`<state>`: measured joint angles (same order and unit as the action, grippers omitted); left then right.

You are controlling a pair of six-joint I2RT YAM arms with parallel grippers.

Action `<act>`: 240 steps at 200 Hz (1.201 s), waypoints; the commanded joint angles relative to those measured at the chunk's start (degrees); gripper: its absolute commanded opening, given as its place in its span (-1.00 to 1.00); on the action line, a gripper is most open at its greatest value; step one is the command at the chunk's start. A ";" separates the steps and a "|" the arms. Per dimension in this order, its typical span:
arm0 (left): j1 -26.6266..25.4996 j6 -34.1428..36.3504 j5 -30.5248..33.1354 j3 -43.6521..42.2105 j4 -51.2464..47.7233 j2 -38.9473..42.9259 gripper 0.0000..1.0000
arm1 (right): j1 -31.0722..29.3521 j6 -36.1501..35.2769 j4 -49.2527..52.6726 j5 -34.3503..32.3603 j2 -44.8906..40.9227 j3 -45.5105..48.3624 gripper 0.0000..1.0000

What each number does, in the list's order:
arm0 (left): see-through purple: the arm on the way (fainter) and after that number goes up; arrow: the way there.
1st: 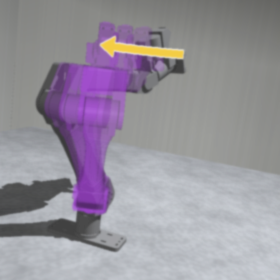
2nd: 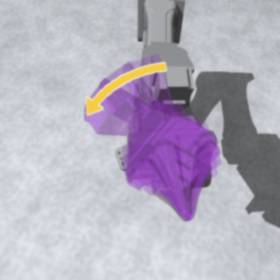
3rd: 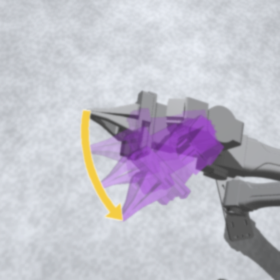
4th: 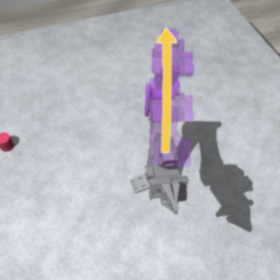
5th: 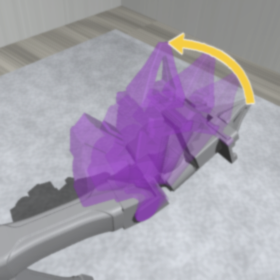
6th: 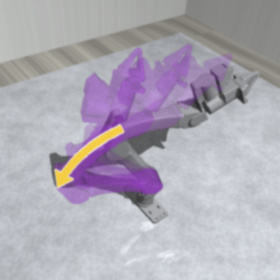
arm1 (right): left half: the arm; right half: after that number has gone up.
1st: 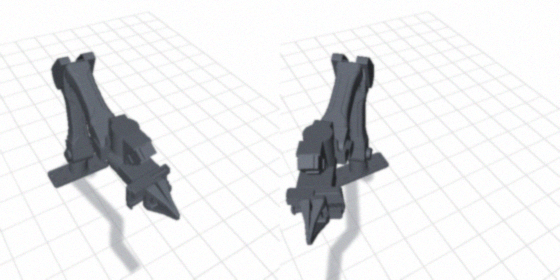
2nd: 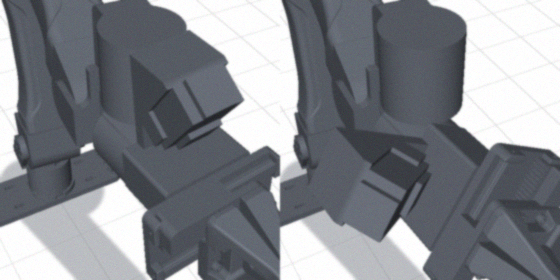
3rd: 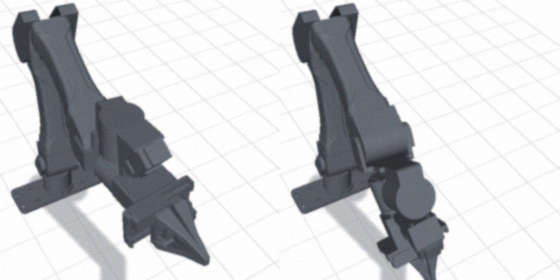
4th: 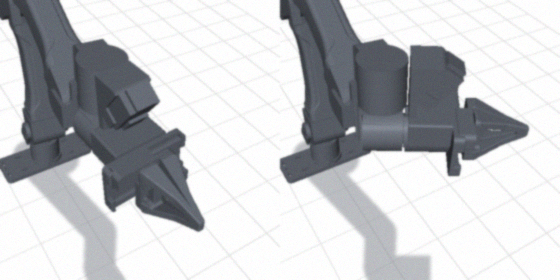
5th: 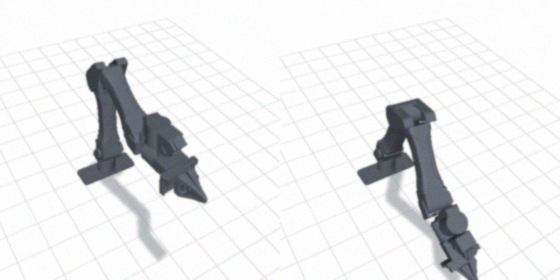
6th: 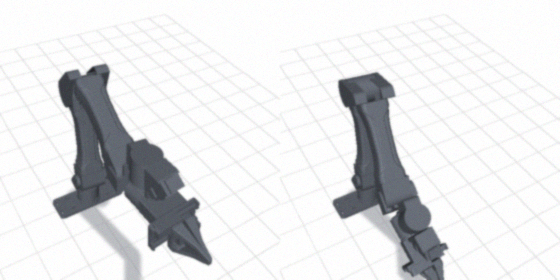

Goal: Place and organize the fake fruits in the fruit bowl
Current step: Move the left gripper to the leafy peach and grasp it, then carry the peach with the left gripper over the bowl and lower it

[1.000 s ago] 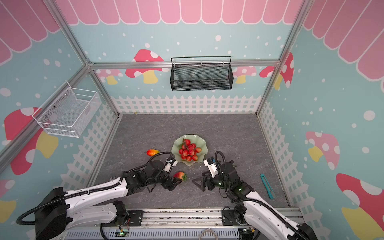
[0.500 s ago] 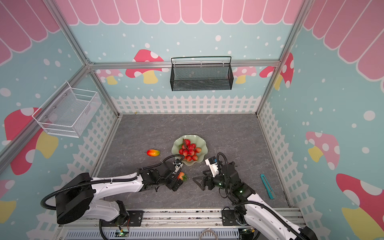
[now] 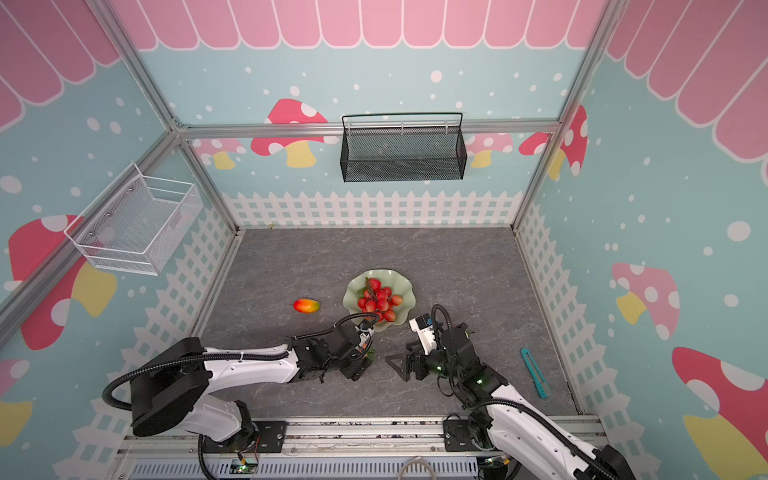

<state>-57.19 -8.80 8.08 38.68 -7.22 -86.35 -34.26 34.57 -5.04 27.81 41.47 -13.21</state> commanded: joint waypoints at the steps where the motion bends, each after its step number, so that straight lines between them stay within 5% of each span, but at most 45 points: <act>1: -0.47 0.96 -1.69 0.19 1.05 1.27 0.50 | -0.46 -0.06 -1.68 -0.39 -0.01 0.56 0.93; 69: -0.47 1.77 -6.95 -0.29 0.00 4.95 -0.13 | -0.47 0.40 -1.99 0.16 -0.67 0.56 0.93; 138: 1.49 0.02 -7.02 5.83 -0.43 15.80 -0.14 | -0.44 1.31 -0.70 -2.90 -2.99 -0.42 0.93; 240: 9.36 2.28 2.36 41.80 -0.77 -19.10 -0.16 | 0.91 1.42 1.04 -14.21 -1.61 -7.48 0.93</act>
<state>-48.36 -7.51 6.74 76.27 -6.20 -101.01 -34.13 36.67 -4.97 18.39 38.37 -16.71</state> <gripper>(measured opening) 0.536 0.967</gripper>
